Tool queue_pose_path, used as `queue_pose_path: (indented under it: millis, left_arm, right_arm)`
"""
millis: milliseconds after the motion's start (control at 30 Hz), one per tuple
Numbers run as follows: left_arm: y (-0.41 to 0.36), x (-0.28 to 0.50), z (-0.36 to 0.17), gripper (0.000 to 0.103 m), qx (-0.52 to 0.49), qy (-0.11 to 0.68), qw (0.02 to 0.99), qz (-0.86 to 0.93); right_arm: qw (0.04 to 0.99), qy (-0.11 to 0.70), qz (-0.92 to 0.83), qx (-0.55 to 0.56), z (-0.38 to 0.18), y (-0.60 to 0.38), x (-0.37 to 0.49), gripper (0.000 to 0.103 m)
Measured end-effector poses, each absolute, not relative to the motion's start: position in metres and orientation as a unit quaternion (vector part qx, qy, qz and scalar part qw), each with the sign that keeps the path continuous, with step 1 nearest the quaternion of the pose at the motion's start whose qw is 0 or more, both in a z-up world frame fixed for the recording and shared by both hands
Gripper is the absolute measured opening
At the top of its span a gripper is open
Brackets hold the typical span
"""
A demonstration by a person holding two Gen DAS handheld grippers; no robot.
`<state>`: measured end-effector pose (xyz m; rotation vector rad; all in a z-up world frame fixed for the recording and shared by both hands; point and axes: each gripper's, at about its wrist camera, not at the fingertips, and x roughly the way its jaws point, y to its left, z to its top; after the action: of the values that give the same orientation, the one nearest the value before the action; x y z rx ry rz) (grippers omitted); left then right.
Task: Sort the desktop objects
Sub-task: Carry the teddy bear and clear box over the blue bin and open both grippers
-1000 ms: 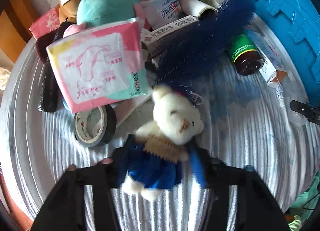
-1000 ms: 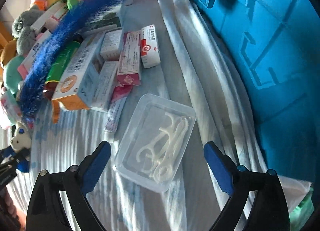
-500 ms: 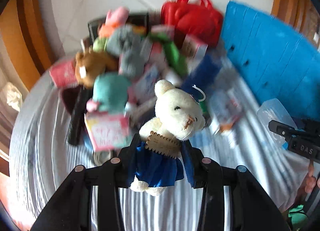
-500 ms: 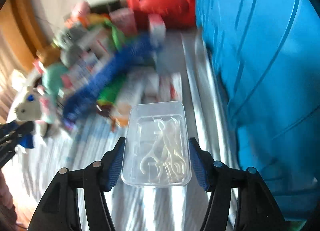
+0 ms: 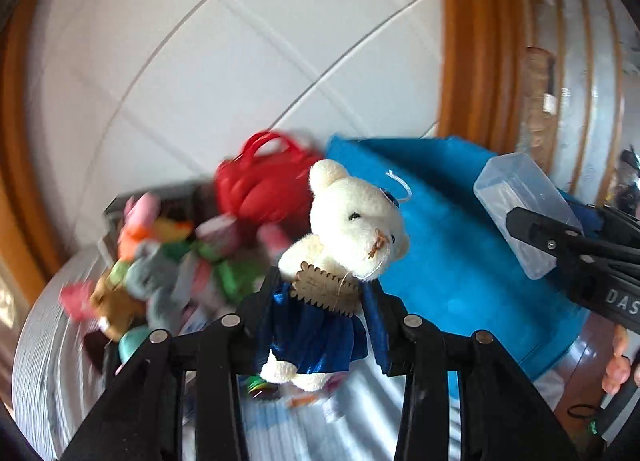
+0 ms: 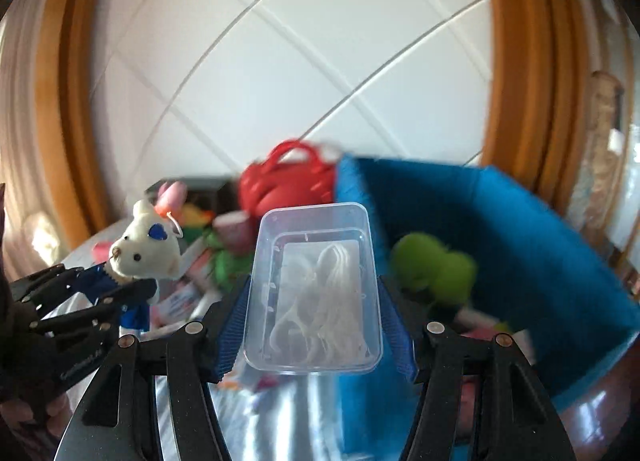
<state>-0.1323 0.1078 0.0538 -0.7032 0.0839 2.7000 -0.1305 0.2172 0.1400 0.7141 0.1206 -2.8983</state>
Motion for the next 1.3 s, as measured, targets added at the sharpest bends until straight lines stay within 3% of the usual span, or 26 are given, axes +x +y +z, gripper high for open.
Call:
queue_pose_path:
  millis: [300, 700, 900, 1300]
  left_arm:
    - [0.244, -0.156, 0.091, 0.039, -0.242, 0.061, 0.235, 0.939]
    - [0.387, -0.208, 0.082, 0.039, -0.378, 0.134, 0.253, 0.88]
    - [0.415, -0.23, 0.036, 0.04, -0.477, 0.143, 0.244, 0.832]
    - [0.42, -0.223, 0.024, 0.047, -0.49, 0.161, 0.223, 0.827]
  right_arm:
    - [-0.016, 0.056, -0.97, 0.236, 0.16, 0.335, -0.167, 0.061]
    - [-0.067, 0.076, -0.934, 0.341, 0.124, 0.45, -0.234, 0.061]
    - [-0.045, 0.08, -0.913, 0.397, 0.092, 0.469, -0.249, 0.061]
    - [-0.041, 0.084, -0.895, 0.436, 0.085, 0.473, -0.254, 0.061]
